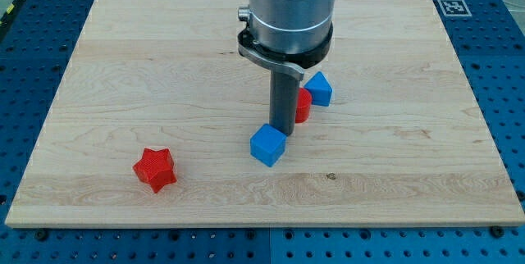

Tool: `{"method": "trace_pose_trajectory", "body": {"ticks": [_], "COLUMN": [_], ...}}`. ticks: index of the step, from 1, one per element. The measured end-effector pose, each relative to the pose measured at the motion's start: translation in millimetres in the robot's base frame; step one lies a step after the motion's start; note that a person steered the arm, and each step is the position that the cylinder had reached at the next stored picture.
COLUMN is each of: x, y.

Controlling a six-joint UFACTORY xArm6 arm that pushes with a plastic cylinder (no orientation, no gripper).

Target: Push the blue cube into the top of the red star

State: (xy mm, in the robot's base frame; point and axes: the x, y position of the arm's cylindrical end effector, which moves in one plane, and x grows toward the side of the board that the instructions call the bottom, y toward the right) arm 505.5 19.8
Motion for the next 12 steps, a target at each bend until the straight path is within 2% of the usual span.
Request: {"method": "trace_pose_trajectory", "body": {"ticks": [3, 4, 5, 8, 9, 11, 12], "x": [-1.2, 6.6, 36.4, 40.8, 40.4, 41.8, 21.0], "y": [39.3, 96.2, 87.4, -67.6, -94.1, -13.5, -17.5]}}
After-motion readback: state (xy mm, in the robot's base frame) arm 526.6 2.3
